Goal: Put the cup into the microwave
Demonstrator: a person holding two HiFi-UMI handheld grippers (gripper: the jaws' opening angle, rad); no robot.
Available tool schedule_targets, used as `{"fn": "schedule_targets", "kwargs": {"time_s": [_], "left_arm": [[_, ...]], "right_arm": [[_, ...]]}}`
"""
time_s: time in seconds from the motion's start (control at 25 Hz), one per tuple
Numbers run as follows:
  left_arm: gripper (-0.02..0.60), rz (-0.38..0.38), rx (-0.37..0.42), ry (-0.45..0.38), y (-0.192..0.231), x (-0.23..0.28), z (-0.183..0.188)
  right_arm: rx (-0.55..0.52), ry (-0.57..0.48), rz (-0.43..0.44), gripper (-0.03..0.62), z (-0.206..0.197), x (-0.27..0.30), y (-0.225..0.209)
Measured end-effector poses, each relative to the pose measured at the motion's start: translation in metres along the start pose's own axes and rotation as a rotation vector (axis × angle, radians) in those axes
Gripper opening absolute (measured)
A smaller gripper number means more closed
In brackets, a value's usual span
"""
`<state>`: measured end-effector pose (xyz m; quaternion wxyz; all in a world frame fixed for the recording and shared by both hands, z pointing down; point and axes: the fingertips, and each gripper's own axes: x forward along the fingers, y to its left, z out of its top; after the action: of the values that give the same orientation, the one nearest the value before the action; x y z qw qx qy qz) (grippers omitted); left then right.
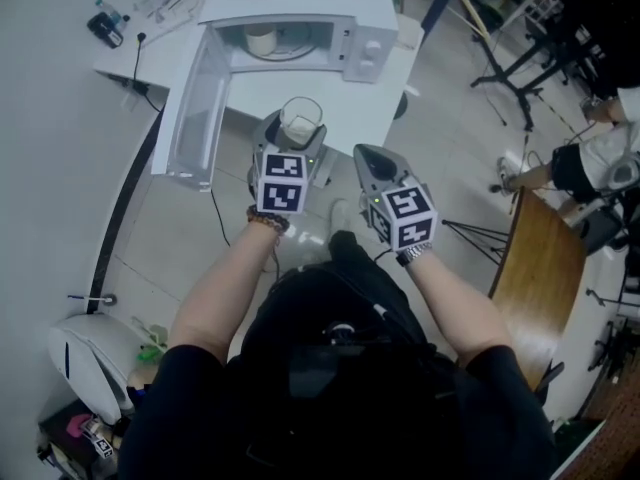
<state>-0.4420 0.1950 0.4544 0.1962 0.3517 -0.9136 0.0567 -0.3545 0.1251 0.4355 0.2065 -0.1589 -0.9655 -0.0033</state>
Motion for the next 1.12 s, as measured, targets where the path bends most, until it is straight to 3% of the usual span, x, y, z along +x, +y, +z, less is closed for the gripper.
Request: {"fn": "schedule_targets", "kwargs": {"time_s": [0.4, 1.12], "left_arm": [[0.336, 0.057, -0.019, 0.011, 0.035, 0.021, 0.005], [0.335, 0.106, -0.055, 0.060, 0.071, 0.108, 0.023]], "right_arm": [[-0.013, -0.003, 0.064, 0.002, 0.011, 0.041, -0.008], [0.013, 0.037, 0.125, 0.002, 0.018, 0.107, -0.066]]}}
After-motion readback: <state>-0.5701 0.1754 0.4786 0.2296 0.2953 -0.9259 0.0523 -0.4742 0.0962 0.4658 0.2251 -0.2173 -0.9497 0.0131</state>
